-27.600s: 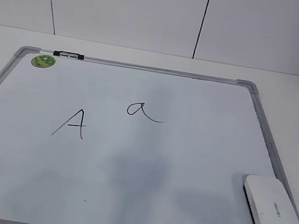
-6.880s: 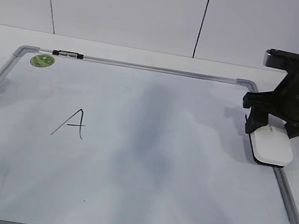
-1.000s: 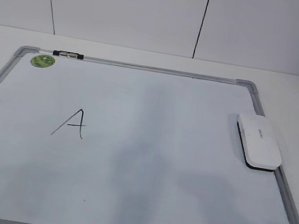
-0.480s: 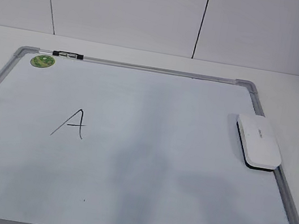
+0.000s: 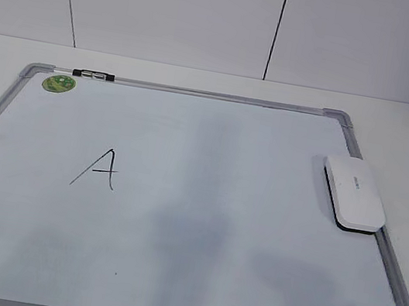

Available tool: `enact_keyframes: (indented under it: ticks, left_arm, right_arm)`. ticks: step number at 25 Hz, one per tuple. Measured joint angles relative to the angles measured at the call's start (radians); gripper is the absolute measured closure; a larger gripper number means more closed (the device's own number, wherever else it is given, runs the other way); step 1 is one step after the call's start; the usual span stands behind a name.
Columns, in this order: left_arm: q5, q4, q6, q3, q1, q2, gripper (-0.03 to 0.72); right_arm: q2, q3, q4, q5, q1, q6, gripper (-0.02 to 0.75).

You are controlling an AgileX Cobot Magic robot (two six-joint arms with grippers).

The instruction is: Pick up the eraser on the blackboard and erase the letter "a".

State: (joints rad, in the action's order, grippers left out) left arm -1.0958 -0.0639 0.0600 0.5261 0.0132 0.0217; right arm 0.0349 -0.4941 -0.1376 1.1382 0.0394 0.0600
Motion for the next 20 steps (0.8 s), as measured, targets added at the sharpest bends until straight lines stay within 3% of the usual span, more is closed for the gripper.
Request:
enact_keyframes:
  ticks: [20]
  left_arm:
    - [-0.004,0.002,0.000,0.000,0.000,-0.014,0.183]
  right_arm:
    - [-0.053,0.000,-0.006,0.002,0.001,-0.002,0.149]
